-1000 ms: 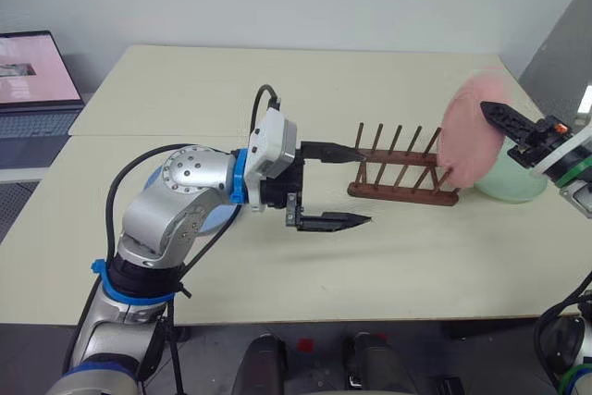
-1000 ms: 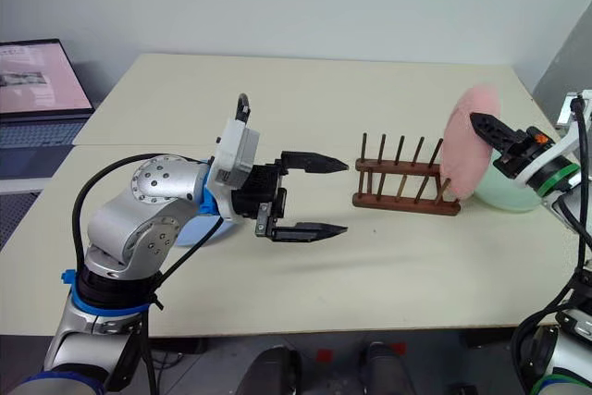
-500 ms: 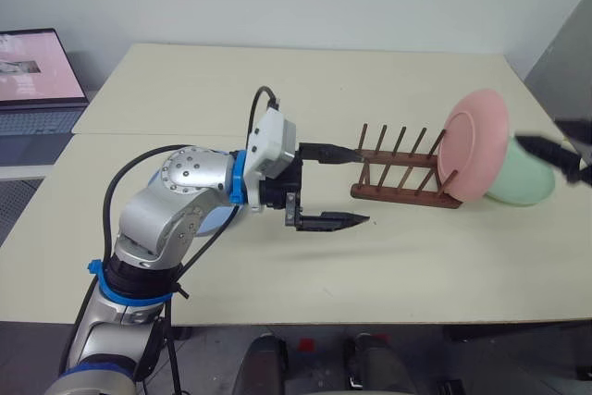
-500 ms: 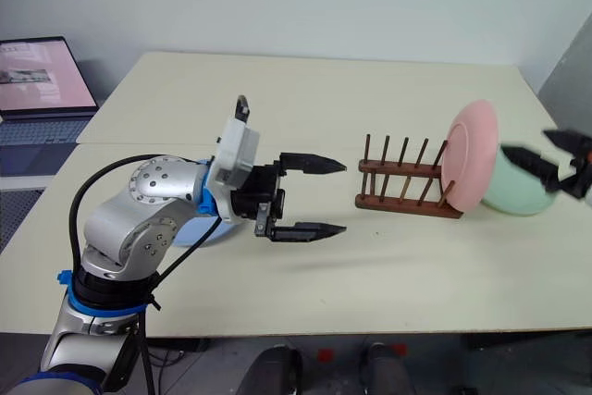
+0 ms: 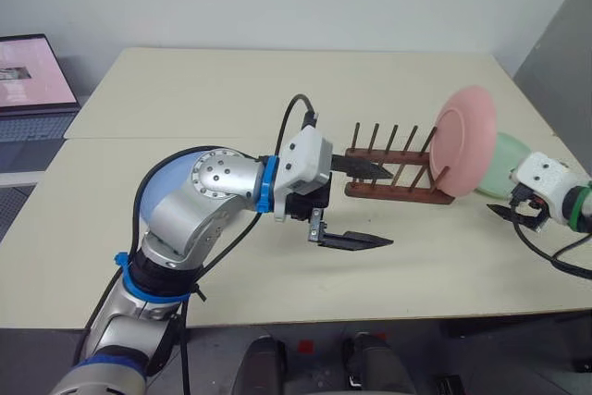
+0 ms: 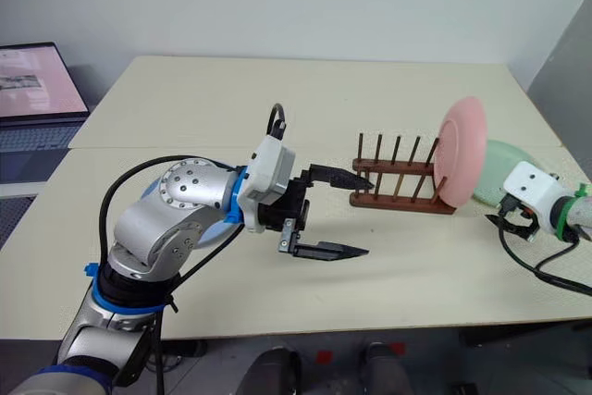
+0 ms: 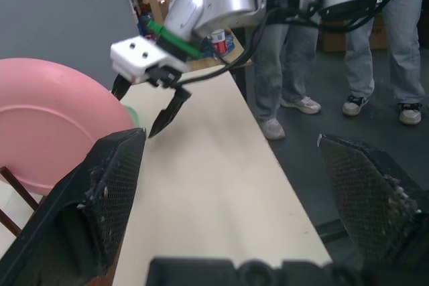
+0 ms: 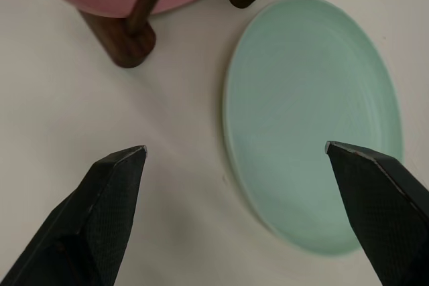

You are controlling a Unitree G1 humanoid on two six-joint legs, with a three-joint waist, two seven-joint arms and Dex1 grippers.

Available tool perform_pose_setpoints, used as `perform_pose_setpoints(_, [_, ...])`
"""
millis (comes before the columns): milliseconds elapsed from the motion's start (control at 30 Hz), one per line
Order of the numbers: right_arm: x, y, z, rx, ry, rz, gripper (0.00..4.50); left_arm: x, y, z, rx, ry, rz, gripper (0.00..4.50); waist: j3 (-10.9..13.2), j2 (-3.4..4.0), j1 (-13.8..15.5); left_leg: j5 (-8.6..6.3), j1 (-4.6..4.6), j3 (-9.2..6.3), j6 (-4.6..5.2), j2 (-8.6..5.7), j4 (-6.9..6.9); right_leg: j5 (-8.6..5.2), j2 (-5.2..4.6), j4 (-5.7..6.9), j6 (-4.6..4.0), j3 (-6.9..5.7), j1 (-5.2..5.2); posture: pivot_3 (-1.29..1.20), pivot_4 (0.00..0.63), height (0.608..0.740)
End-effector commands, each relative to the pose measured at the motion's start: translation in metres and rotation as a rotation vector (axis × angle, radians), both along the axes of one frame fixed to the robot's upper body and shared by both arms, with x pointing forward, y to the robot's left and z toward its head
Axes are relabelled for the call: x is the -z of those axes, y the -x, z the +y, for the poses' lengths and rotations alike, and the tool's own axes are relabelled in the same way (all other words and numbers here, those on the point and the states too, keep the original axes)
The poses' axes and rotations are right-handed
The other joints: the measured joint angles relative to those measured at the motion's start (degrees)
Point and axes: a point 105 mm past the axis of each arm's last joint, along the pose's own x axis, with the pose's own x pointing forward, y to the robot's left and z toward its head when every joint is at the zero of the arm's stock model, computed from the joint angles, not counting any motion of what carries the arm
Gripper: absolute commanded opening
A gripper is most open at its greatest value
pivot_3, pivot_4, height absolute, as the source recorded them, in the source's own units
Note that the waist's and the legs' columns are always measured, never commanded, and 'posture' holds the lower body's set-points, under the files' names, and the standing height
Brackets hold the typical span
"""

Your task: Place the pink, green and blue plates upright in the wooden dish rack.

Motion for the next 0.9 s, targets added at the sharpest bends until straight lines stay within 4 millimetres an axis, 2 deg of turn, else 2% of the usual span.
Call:
perform_pose_setpoints(33, [0.007, -0.013, -0.008, 0.009, 0.071, 0.010, 4.48, -0.008, 0.002, -0.004, 0.008, 0.022, -0.046, 4.50, 0.00, 0.01, 0.09, 0.00, 0.00, 0.01, 0.00, 0.00, -0.02, 0.04, 0.00, 0.02, 0.07, 0.00, -0.02, 0.00, 0.150, 0.740])
perform_pose_setpoints(167, [0.017, -0.026, -0.010, 0.033, 0.056, 0.035, 4.48, -0.008, 0.002, -0.004, 0.003, 0.025, -0.050, 4.50, 0.00, 0.02, 0.17, 0.00, -0.03, 0.00, 0.01, 0.01, -0.08, 0.00, 0.00, 0.02, 0.01, -0.07, -0.03, 0.00, 0.150, 0.740])
perform_pose_setpoints(267, [0.023, -0.032, -0.008, 0.051, 0.017, 0.052, 3.89, -0.009, 0.002, -0.004, -0.003, 0.028, -0.053, 4.50, 0.00, 0.02, 0.17, 0.00, -0.02, 0.01, 0.01, 0.01, -0.05, 0.02, 0.00, 0.02, 0.00, -0.06, -0.01, 0.00, 0.150, 0.740])
perform_pose_setpoints(367, [0.025, -0.036, -0.009, 0.074, -0.012, 0.063, 2.97, -0.009, 0.001, -0.004, -0.007, 0.030, -0.055, 4.50, 0.00, 0.02, 0.17, 0.00, -0.01, 0.01, 0.01, 0.02, -0.04, 0.02, 0.00, 0.04, 0.01, -0.07, 0.01, 0.00, 0.150, 0.740])
perform_pose_setpoints(533, [0.031, -0.031, -0.011, 0.063, -0.014, 0.103, 1.12, -0.008, 0.001, -0.002, -0.016, 0.029, -0.054, 4.50, -0.01, 0.02, 0.17, 0.00, 0.02, 0.01, 0.00, 0.02, -0.02, 0.03, -0.01, 0.11, 0.04, -0.07, 0.02, 0.00, 0.150, 0.740])
perform_pose_setpoints(633, [0.027, -0.030, -0.012, 0.075, -0.027, 0.076, 0.04, -0.008, -0.001, 0.000, -0.025, 0.028, -0.051, 4.50, -0.01, 0.03, 0.18, 0.00, 0.02, 0.01, 0.00, 0.02, -0.02, 0.03, -0.01, 0.11, 0.03, -0.07, 0.03, 0.00, 0.150, 0.740])
perform_pose_setpoints(833, [-0.004, -0.024, -0.024, 0.133, -0.029, -0.049, 0.04, -0.004, -0.007, 0.008, -0.063, 0.018, -0.041, 4.50, -0.01, 0.05, 0.51, 0.00, 0.00, 0.01, 0.00, 0.03, -0.03, 0.03, -0.01, 0.11, 0.01, -0.12, 0.04, 0.00, 0.150, 0.740])
perform_pose_setpoints(867, [-0.015, -0.021, -0.028, 0.149, -0.023, -0.091, 0.04, -0.004, -0.008, 0.010, -0.073, 0.018, -0.039, 4.50, -0.02, 0.05, 0.58, 0.00, -0.01, 0.00, 0.00, 0.02, -0.03, 0.05, -0.03, 0.10, 0.00, -0.13, 0.04, 0.00, 0.150, 0.740])
perform_pose_setpoints(900, [-0.038, -0.018, -0.033, 0.171, -0.013, -0.169, 0.04, -0.004, -0.011, 0.014, -0.094, 0.021, -0.031, 4.50, -0.01, 0.07, 0.59, 0.00, -0.02, 0.01, 0.00, 0.02, -0.03, 0.04, -0.03, 0.10, 0.00, -0.13, 0.04, 0.00, 0.150, 0.740])
